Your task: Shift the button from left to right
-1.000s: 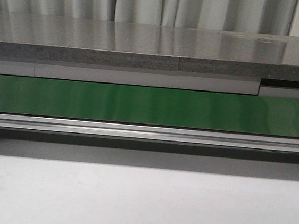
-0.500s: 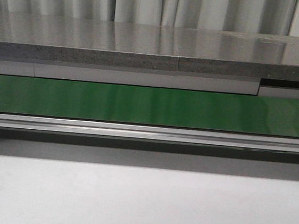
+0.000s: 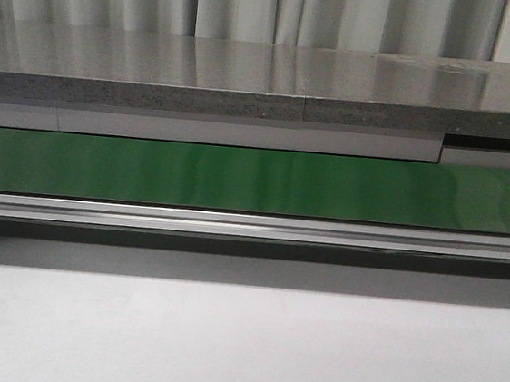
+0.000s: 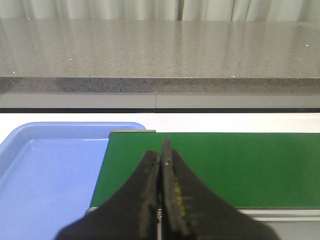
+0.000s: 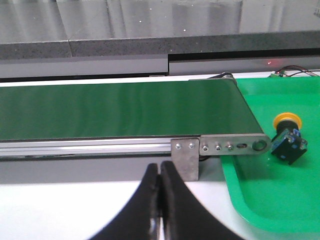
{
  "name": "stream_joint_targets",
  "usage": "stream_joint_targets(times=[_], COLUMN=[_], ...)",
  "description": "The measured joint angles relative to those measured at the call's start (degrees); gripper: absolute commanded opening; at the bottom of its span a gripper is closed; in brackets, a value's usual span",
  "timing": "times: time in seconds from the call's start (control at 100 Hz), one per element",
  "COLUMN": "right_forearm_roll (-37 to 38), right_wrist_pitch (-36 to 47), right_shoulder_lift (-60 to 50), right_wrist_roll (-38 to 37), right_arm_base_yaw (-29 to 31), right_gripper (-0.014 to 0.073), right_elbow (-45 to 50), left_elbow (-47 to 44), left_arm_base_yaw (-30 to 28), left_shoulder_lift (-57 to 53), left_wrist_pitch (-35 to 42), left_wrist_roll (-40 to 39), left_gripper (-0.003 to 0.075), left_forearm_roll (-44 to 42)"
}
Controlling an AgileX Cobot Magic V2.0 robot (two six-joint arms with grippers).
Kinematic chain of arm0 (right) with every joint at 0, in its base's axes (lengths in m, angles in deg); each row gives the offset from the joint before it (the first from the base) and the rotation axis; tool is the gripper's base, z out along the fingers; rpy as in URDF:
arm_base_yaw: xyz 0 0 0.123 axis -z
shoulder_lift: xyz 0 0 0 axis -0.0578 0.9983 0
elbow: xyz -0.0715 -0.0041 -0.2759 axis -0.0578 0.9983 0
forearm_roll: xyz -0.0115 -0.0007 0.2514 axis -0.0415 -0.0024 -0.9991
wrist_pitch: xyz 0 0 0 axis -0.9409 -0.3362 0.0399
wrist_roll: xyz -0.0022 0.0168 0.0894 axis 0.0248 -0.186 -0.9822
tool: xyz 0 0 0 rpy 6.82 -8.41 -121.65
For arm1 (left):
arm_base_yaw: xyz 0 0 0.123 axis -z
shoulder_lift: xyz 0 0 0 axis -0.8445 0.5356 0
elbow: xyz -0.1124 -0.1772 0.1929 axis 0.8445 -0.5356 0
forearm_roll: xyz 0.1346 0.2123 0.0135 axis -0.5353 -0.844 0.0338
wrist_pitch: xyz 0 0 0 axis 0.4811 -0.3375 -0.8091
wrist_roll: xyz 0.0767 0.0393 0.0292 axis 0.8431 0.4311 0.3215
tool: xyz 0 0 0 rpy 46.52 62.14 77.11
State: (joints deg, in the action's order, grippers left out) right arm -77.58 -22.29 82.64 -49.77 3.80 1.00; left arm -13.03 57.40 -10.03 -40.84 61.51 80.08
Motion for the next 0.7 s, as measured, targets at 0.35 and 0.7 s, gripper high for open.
stream_joint_targets(times=[0.35,0.7], right_forearm_roll=[0.0,0.0], right_wrist_pitch=[0.5,0.5], right_shoulder_lift=[0.0,0.0], right_wrist_roll=[-0.1,-0.1], right_arm_base_yaw=[0.0,0.0], right_gripper=[-0.0067,-0.0067], right_elbow=[0.0,0.0], left_elbow=[0.0,0.0], left_arm_base_yaw=[0.0,0.0], left_shoulder_lift=[0.0,0.0], left_wrist_pitch=[0.0,0.0], left_wrist_roll=[0.0,0.0], left_gripper=[-0.002,-0.002], left_forearm_roll=[0.0,0.0])
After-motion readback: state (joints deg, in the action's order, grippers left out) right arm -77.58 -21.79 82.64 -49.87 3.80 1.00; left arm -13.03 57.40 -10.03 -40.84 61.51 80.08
